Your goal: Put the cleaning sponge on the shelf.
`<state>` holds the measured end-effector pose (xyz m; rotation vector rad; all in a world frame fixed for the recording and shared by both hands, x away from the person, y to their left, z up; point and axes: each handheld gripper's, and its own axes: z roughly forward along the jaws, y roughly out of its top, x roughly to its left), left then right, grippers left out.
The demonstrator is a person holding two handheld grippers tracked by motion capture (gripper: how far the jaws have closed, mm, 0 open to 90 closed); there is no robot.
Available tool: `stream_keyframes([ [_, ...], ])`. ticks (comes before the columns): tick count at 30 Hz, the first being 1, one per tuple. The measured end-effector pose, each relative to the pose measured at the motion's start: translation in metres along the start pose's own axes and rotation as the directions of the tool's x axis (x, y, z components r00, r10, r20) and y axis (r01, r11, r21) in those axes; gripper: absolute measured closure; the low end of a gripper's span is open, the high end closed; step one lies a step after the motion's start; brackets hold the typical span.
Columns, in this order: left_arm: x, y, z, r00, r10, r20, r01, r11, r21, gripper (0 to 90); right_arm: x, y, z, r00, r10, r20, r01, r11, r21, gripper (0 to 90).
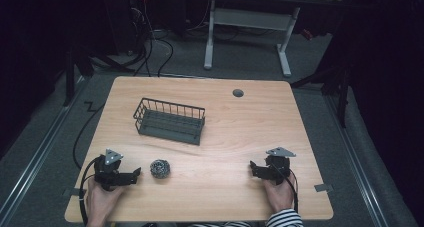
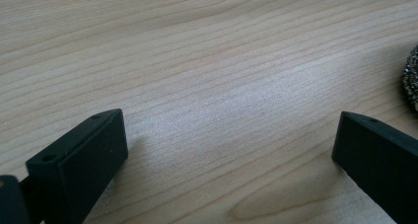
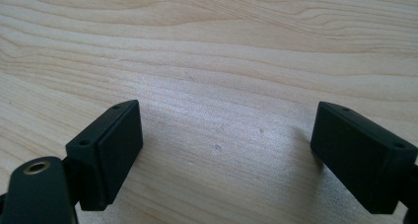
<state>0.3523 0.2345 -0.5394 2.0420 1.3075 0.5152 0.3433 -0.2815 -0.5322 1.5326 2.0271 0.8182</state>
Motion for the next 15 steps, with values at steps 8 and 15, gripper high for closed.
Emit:
stream_keyframes([
  [8, 0.0001, -0.0005, -0.0007, 1.0000, 0.000, -0.005, 0.000, 1.0000, -0.006, 1.8, -0.0006, -0.0002, -0.0003, 1.0000, -0.006, -0.006, 0.006, 1.000, 0.000, 12.6],
  [15, 0.0006, -0.0008, -0.0018, 1.0000, -0.004, -0.006, 0.004, 0.9999, -0.011, 5.7, -0.0019, -0.0012, -0.0015, 1.0000, -0.003, -0.002, 0.003, 1.000, -0.008, 16.2],
])
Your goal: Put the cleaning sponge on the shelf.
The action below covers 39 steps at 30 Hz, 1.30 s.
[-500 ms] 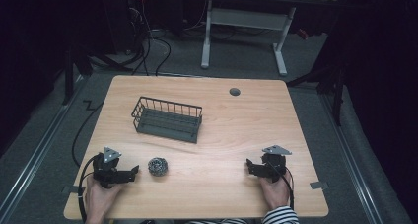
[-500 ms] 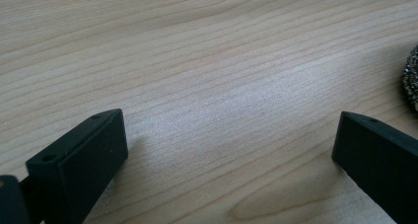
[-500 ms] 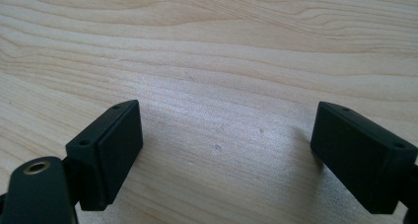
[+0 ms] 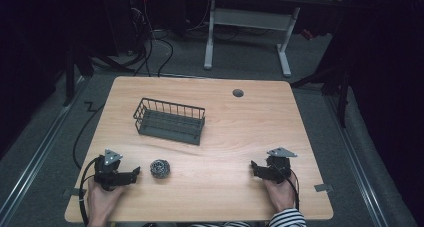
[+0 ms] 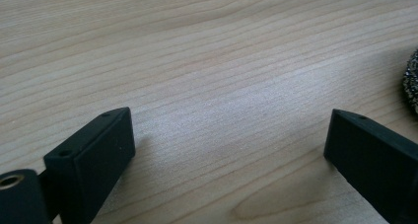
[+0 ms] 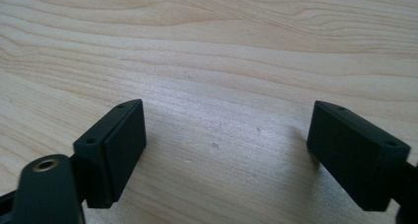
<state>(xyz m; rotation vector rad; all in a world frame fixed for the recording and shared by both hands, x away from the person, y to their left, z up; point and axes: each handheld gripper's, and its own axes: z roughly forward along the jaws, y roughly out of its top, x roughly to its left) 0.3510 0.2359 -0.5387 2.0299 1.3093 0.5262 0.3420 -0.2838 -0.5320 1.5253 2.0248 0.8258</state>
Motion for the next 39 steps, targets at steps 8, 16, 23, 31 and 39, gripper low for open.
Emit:
stream_keyframes([
  [8, 0.005, 0.004, -0.001, 0.9986, -0.031, 0.043, 0.032, 0.9993, -0.019, 15.6, 0.002, -0.001, -0.002, 0.9998, -0.019, -0.011, 0.019, 1.000, -0.013, 23.2],
  [16, 0.015, 0.016, -0.008, 0.9919, -0.078, 0.101, 0.081, 0.9964, -0.026, 21.2, 0.004, -0.002, -0.003, 0.9995, -0.027, -0.016, 0.027, 0.999, -0.023, 29.2],
  [23, 0.022, 0.036, -0.015, 0.9865, -0.090, 0.137, 0.098, 0.9938, -0.052, 22.3, 0.004, -0.002, -0.003, 0.9994, -0.029, -0.017, 0.028, 0.999, -0.024, 29.7],
  [31, 0.032, 0.068, -0.022, 0.9838, -0.092, 0.154, 0.103, 0.9924, -0.067, 24.3, 0.005, -0.003, -0.004, 0.9988, -0.039, -0.029, 0.038, 0.999, -0.030, 33.7],
  [39, 0.037, 0.092, -0.020, 0.9881, -0.079, 0.132, 0.086, 0.9950, -0.051, 26.9, 0.005, -0.003, -0.004, 0.9989, -0.038, -0.029, 0.037, 0.999, -0.029, 33.7],
])
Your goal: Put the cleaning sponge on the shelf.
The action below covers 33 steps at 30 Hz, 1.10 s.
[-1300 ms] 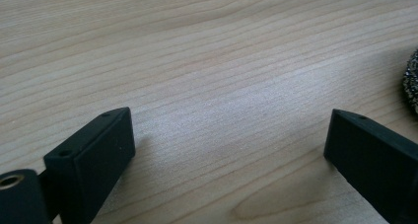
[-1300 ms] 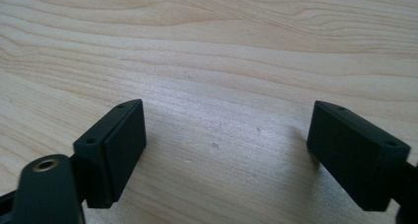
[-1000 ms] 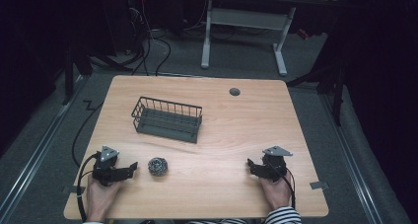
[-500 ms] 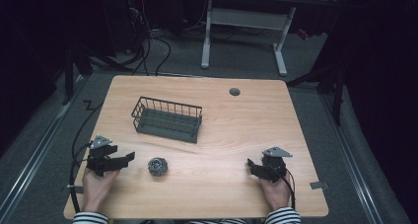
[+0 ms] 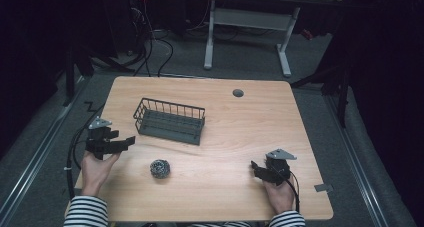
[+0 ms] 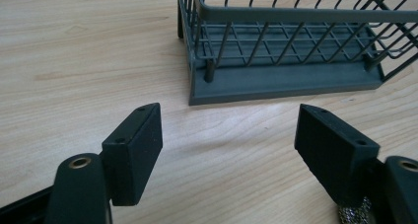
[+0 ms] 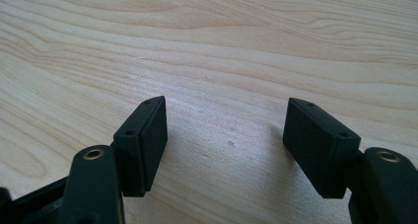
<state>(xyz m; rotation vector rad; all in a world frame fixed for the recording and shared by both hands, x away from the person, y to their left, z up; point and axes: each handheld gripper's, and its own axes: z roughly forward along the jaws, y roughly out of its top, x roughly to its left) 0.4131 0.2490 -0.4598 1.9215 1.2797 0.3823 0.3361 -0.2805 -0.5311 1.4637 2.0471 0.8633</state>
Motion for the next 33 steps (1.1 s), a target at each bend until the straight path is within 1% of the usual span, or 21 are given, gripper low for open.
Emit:
stream_keyframes([
  [2, 0.001, 0.008, 0.001, 1.0000, -0.002, 0.002, 0.002, 1.0000, 0.004, 27.4, 0.000, 0.000, 0.000, 1.0000, 0.000, 0.000, 0.000, 1.000, 0.000, 33.8],
  [4, 0.002, 0.014, 0.001, 0.9998, -0.012, 0.013, 0.012, 0.9998, -0.018, 28.4, 0.000, 0.000, 0.000, 1.0000, 0.000, 0.000, 0.000, 1.000, 0.000, 33.9],
  [6, 0.001, 0.020, 0.002, 0.9999, -0.007, 0.008, 0.007, 0.9997, -0.021, 28.9, 0.000, 0.000, 0.000, 1.0000, 0.000, 0.000, 0.000, 1.000, 0.000, 33.9],
  [7, 0.001, 0.024, 0.003, 0.9999, -0.008, 0.012, 0.009, 0.9996, -0.028, 29.4, 0.000, 0.000, 0.000, 1.0000, 0.000, -0.001, 0.000, 1.000, 0.000, 33.9],
  [10, 0.000, 0.034, 0.006, 1.0000, -0.002, 0.005, 0.002, 0.9997, -0.026, 31.3, 0.000, 0.000, 0.000, 1.0000, -0.001, 0.000, 0.001, 1.000, 0.000, 34.1],
  [11, 0.000, 0.034, 0.006, 1.0000, -0.002, 0.005, 0.002, 0.9997, -0.026, 31.8, 0.000, 0.000, 0.000, 1.0000, -0.001, 0.000, 0.001, 1.000, 0.000, 34.1],
  [12, 0.000, 0.040, 0.007, 1.0000, -0.005, 0.005, 0.005, 0.9995, -0.032, 32.7, 0.000, 0.000, 0.000, 1.0000, -0.001, -0.001, 0.001, 1.000, 0.000, 34.1],
  [13, -0.001, 0.042, 0.008, 1.0000, -0.003, 0.003, 0.003, 0.9995, -0.032, 33.1, 0.000, 0.000, 0.000, 1.0000, -0.001, -0.001, 0.001, 1.000, 0.000, 34.2],
  [17, -0.001, 0.053, 0.013, 1.0000, 0.000, -0.010, 0.000, 0.9997, -0.023, 35.4, 0.000, 0.000, 0.000, 1.0000, -0.002, -0.001, 0.002, 1.000, 0.000, 34.5],
  [20, 0.000, 0.057, 0.017, 0.9999, -0.004, -0.013, 0.004, 0.9998, -0.020, 36.7, 0.000, 0.000, 0.000, 1.0000, -0.003, -0.002, 0.003, 1.000, 0.000, 34.7],
  [21, 0.001, 0.059, 0.020, 0.9998, -0.015, -0.011, 0.014, 0.9997, -0.022, 37.5, 0.000, 0.000, -0.001, 1.0000, -0.005, -0.003, 0.005, 1.000, 0.000, 34.8],
  [22, 0.002, 0.061, 0.023, 0.9996, -0.016, -0.025, 0.016, 0.9998, -0.010, 37.6, 0.000, 0.000, -0.001, 1.0000, -0.004, -0.003, 0.004, 1.000, 0.000, 34.8],
  [23, 0.002, 0.061, 0.023, 0.9996, -0.016, -0.025, 0.016, 0.9998, -0.010, 38.2, 0.000, 0.000, -0.001, 1.0000, -0.006, -0.003, 0.006, 1.000, -0.001, 34.8],
  [24, 0.003, 0.063, 0.026, 0.9992, -0.013, -0.037, 0.013, 0.9999, -0.003, 39.2, 0.000, 0.000, -0.001, 1.0000, -0.005, -0.003, 0.005, 1.000, 0.000, 34.8],
  [25, 0.003, 0.063, 0.026, 0.9992, -0.013, -0.037, 0.013, 0.9999, -0.003, 40.0, 0.000, 0.000, -0.001, 1.0000, -0.005, -0.003, 0.005, 1.000, 0.000, 34.8],
  [26, 0.005, 0.068, 0.030, 0.9987, -0.016, -0.048, 0.016, 0.9999, -0.001, 40.8, 0.001, 0.000, -0.001, 1.0000, -0.007, -0.004, 0.007, 1.000, 0.000, 34.8],
  [27, 0.005, 0.070, 0.031, 0.9986, -0.018, -0.051, 0.018, 0.9998, -0.007, 41.6, 0.001, -0.001, -0.001, 1.0000, -0.008, -0.004, 0.008, 1.000, 0.000, 34.8],
  [29, 0.005, 0.071, 0.032, 0.9986, -0.025, -0.047, 0.025, 0.9996, -0.015, 44.6, 0.001, -0.001, -0.001, 1.0000, -0.009, -0.005, 0.009, 1.000, 0.000, 34.8],
  [30, 0.006, 0.073, 0.035, 0.9980, -0.024, -0.058, 0.024, 0.9997, -0.003, 45.5, 0.001, -0.001, -0.001, 1.0000, -0.008, -0.005, 0.008, 1.000, 0.000, 34.8],
  [31, 0.006, 0.074, 0.037, 0.9974, -0.023, -0.068, 0.023, 0.9997, 0.000, 47.4, 0.001, -0.001, -0.001, 1.0000, -0.008, -0.005, 0.008, 1.000, 0.000, 34.8],
  [33, 0.006, 0.075, 0.040, 0.9973, -0.027, -0.069, 0.027, 0.9996, -0.002, 50.4, 0.001, -0.001, -0.001, 0.9999, -0.011, -0.006, 0.011, 1.000, -0.002, 34.7],
])
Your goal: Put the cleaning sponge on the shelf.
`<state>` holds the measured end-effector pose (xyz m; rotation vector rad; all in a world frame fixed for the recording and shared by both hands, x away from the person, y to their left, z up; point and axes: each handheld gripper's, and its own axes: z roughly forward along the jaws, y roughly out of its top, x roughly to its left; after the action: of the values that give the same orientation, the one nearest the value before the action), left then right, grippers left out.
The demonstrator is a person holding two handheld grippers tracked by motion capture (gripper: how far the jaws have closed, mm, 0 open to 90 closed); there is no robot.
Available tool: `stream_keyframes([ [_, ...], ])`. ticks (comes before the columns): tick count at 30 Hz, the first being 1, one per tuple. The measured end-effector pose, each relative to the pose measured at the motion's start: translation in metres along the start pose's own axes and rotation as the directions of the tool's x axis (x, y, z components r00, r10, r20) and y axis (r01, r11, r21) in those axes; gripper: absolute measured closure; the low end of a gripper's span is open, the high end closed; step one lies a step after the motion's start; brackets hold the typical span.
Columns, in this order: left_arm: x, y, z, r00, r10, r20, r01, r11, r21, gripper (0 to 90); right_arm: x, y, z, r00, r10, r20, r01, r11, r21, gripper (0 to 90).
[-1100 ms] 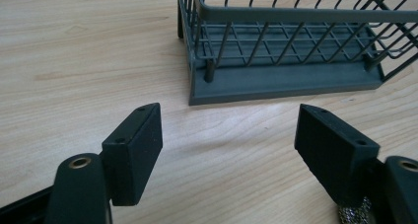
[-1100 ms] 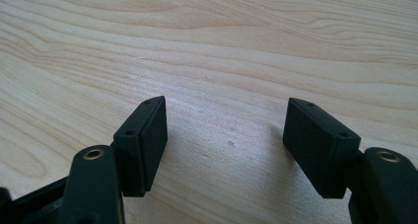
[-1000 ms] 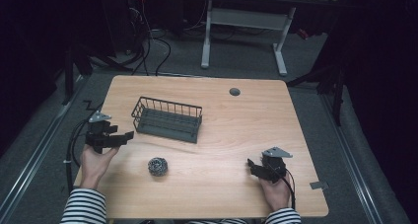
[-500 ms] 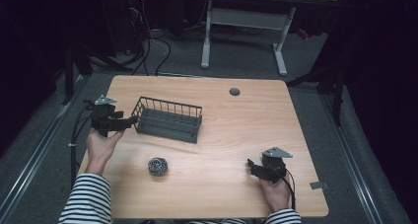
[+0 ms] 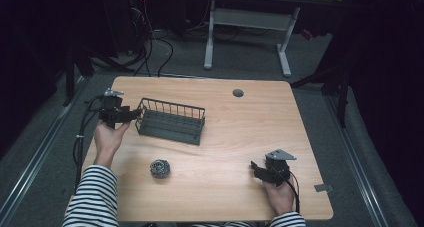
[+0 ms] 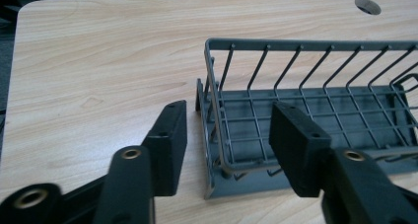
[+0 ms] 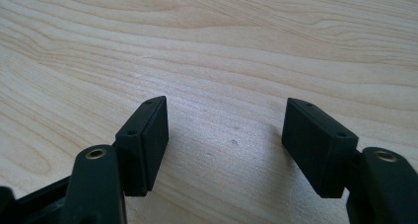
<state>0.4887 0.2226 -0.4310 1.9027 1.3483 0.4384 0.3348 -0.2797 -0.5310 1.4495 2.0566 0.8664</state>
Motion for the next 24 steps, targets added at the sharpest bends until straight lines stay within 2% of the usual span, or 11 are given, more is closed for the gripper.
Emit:
stream_keyframes([
  [9, 0.002, -0.001, 0.011, 1.0000, -0.009, 0.000, 0.009, 0.9995, 0.031, 65.5, 0.000, 0.000, 0.000, 1.0000, -0.003, -0.005, 0.003, 1.000, 0.001, 34.6],
  [13, 0.002, -0.001, 0.012, 0.9999, -0.010, 0.002, 0.010, 0.9994, 0.033, 70.4, 0.000, 0.000, 0.000, 1.0000, -0.004, -0.006, 0.004, 1.000, 0.000, 34.6],
  [15, 0.001, -0.001, 0.013, 0.9997, -0.014, 0.018, 0.013, 0.9993, 0.034, 75.7, 0.000, 0.000, 0.000, 1.0000, -0.004, -0.006, 0.004, 1.000, 0.000, 34.5],
  [18, 0.001, -0.001, 0.013, 0.9998, -0.012, 0.012, 0.012, 0.9993, 0.036, 79.8, 0.000, 0.000, 0.000, 1.0000, -0.004, -0.006, 0.004, 1.000, 0.001, 34.5],
  [20, 0.000, -0.001, 0.013, 0.9999, -0.011, 0.002, 0.011, 0.9993, 0.035, 81.8, 0.000, 0.000, 0.000, 0.9999, -0.007, -0.008, 0.007, 1.000, 0.000, 34.3],
  [24, -0.007, -0.001, 0.014, 1.0000, -0.002, 0.008, 0.002, 0.9996, 0.028, 83.7, 0.000, 0.000, 0.000, 0.9999, -0.007, -0.008, 0.007, 1.000, 0.000, 34.3],
])
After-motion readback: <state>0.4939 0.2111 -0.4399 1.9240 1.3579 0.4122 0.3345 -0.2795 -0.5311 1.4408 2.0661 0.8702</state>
